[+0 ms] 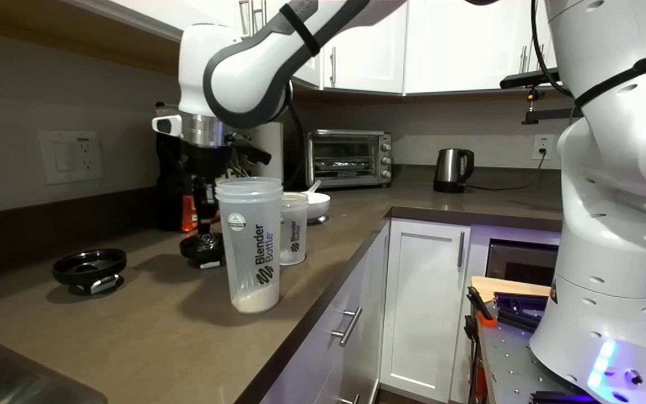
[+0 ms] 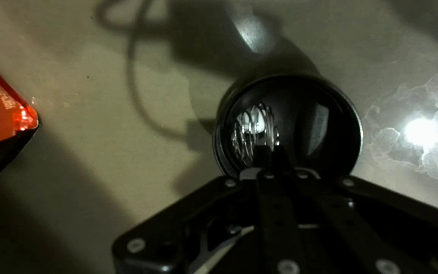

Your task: Take the silver object from the black lid and place it in the clear cup at the right

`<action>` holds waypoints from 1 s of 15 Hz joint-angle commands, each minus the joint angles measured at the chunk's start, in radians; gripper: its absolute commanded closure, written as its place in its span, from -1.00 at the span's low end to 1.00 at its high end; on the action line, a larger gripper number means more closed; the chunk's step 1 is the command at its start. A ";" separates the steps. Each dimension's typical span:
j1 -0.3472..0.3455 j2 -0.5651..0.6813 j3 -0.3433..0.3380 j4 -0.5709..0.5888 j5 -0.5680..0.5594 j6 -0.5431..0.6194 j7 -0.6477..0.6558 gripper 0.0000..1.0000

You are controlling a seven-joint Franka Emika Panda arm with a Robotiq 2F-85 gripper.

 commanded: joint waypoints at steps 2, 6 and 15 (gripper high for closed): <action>-0.013 -0.032 0.006 0.004 0.009 -0.042 -0.041 0.95; -0.010 -0.065 0.004 -0.008 0.007 -0.067 -0.039 0.95; -0.003 -0.181 -0.002 -0.049 0.003 -0.109 -0.035 0.95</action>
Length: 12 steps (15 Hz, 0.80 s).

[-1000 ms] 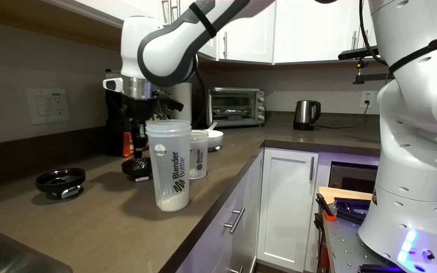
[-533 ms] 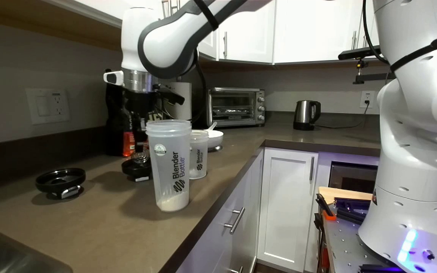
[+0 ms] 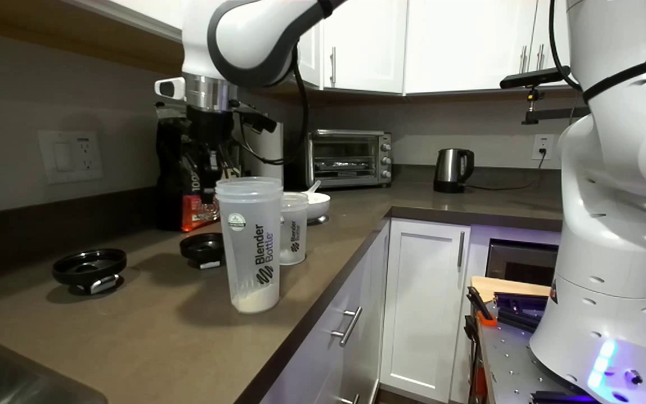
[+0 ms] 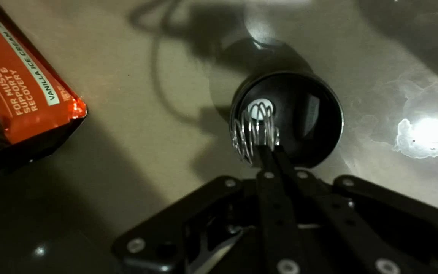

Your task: Take the silver object from the black lid and place it in the clear cup at the right

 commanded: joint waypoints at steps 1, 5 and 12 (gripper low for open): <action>-0.002 -0.081 -0.002 -0.048 0.007 -0.026 -0.037 0.95; -0.002 -0.150 -0.013 -0.092 -0.002 -0.029 -0.029 0.95; -0.001 -0.262 -0.049 -0.175 -0.005 -0.023 -0.030 0.95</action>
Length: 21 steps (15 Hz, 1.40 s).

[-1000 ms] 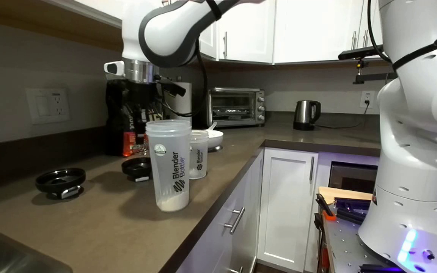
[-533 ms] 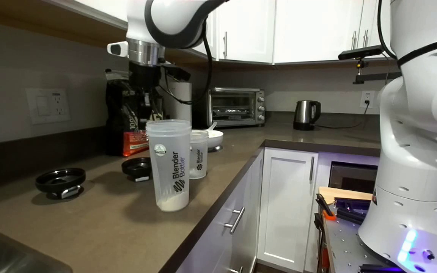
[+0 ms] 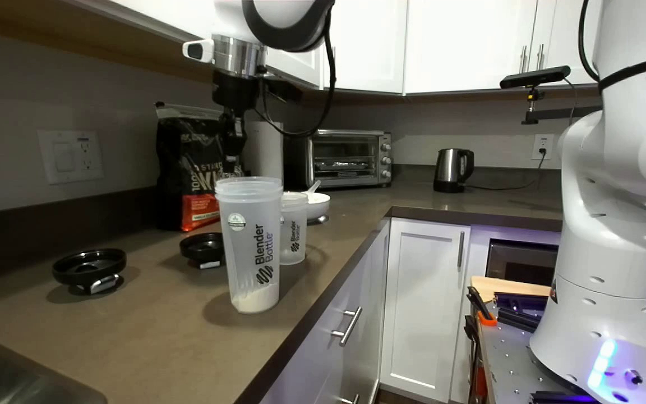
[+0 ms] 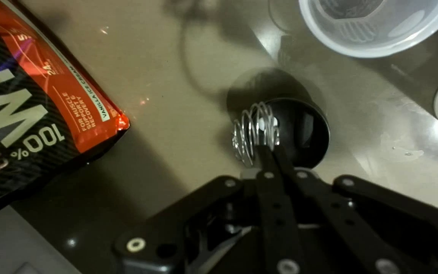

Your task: Take the silver object from the black lid and place it in the clear cup at the right

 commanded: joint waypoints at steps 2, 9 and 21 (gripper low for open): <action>0.002 -0.094 -0.023 -0.070 0.000 -0.012 -0.032 0.95; 0.007 -0.161 -0.042 -0.125 -0.003 -0.036 -0.024 0.95; 0.015 -0.236 -0.062 -0.232 0.004 -0.089 -0.008 0.95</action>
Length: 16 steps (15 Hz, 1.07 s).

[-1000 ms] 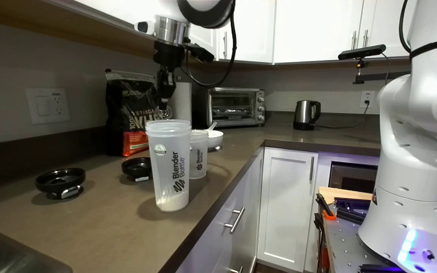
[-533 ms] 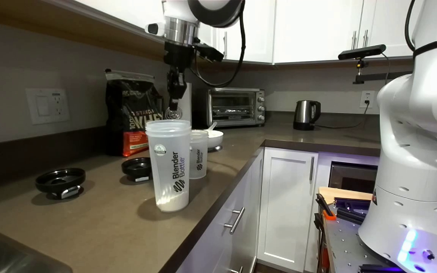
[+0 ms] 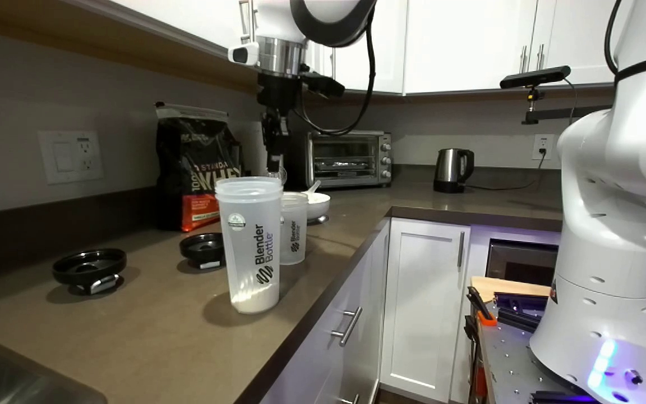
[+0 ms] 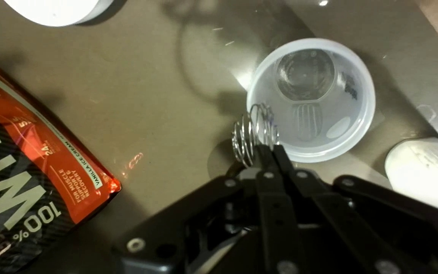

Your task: Take the silver object from the black lid and place it in the clear cup at the right

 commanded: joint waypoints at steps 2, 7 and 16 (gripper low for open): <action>0.014 -0.067 -0.008 -0.056 0.014 -0.045 -0.008 0.95; 0.025 -0.094 -0.014 -0.084 0.035 -0.068 -0.012 0.95; 0.041 -0.089 -0.021 -0.096 0.084 -0.062 -0.009 0.34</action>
